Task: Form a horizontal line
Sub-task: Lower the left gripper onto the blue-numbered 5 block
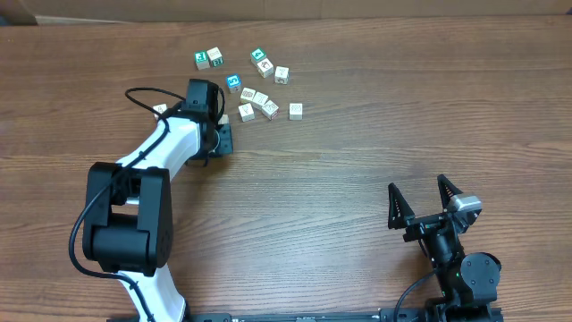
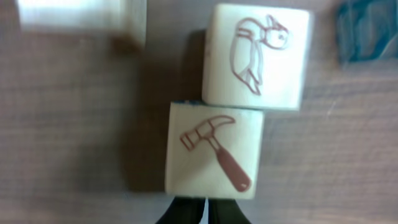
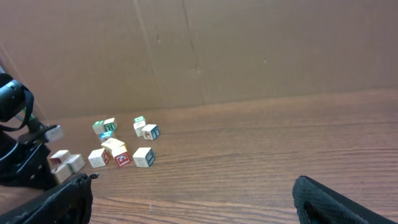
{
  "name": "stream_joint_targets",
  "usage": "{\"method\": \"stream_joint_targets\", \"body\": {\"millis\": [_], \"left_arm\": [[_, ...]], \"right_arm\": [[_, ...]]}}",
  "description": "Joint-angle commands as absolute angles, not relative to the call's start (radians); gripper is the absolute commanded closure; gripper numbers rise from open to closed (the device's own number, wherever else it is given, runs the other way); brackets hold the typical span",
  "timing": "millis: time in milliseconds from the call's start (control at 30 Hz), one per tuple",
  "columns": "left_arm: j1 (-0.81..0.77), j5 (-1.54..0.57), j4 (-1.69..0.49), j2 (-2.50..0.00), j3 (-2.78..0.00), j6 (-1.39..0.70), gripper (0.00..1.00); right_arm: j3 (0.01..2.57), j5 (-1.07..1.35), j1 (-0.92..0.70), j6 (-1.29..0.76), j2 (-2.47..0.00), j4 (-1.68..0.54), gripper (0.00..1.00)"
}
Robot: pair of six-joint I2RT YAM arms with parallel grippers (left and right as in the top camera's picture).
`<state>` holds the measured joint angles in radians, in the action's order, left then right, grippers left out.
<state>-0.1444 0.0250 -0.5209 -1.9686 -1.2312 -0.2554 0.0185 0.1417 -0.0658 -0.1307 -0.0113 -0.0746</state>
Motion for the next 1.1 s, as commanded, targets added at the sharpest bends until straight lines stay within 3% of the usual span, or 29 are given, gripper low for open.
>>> {"method": "stream_joint_targets", "body": {"millis": [0,333,700,933,1033,1067], "left_arm": [[-0.144,0.033,-0.455,-2.040,-1.220,-0.239,0.96],[-0.144,-0.027,-0.257,-2.040,-1.277,-0.239,0.96],[-0.144,-0.026,-0.628,-2.040,-1.736,-0.239,0.95],[-0.144,-0.010,-0.654,-2.050,-1.823,-0.218,0.89],[-0.147,-0.013,-0.652,-2.090,-1.822,-0.176,0.20],[-0.148,-0.014,-0.645,-2.109,-1.822,-0.154,0.11]], "right_arm": [[0.008,0.143,-0.061,-0.133,-0.003,-0.070,0.00],[0.008,0.143,-0.061,-0.133,-0.003,-0.070,0.00],[0.008,0.143,-0.061,-0.133,-0.003,-0.070,0.00],[0.008,0.143,-0.061,-0.133,-0.003,-0.070,0.00],[0.008,0.143,-0.061,-0.133,-0.003,-0.070,0.00],[0.008,0.143,-0.061,-0.133,-0.003,-0.070,0.00]]}}
